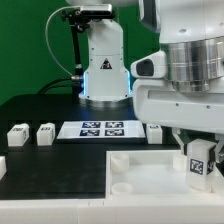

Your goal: Assemble one leg

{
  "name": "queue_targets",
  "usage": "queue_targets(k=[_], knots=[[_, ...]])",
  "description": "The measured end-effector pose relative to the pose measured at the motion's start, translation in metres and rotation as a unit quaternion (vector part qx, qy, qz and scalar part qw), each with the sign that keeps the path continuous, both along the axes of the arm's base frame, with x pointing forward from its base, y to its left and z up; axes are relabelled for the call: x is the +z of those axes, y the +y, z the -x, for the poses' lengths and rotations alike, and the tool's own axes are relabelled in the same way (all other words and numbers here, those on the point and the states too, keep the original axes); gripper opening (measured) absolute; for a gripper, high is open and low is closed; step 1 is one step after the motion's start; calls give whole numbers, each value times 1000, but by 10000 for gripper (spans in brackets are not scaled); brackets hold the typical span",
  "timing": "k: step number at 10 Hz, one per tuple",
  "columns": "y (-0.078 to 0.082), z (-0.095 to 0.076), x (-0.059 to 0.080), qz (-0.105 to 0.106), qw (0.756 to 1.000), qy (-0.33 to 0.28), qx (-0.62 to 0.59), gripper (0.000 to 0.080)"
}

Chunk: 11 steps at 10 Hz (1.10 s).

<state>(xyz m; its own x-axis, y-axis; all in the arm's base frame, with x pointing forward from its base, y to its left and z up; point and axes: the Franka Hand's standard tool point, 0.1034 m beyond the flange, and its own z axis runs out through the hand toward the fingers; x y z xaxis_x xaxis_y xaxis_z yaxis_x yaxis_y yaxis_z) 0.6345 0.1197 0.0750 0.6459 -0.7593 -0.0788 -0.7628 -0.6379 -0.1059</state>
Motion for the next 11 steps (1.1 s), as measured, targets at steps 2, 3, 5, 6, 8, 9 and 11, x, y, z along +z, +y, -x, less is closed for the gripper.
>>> queue_targets(k=[2,3,5,6,8,9,11], knots=[[3,0,0,-27,982,29,-186,297],[3,-2,0,-45,955,43,-290,297],[4,-2,-1,-51,926,53,-370,296],[4,-2,-1,-51,927,52,-368,296],[4,-2,-2,-49,947,42,-313,474],[5,-3,-6,-47,970,26,-238,587],[10,-1,-3,-38,992,16,-118,637]])
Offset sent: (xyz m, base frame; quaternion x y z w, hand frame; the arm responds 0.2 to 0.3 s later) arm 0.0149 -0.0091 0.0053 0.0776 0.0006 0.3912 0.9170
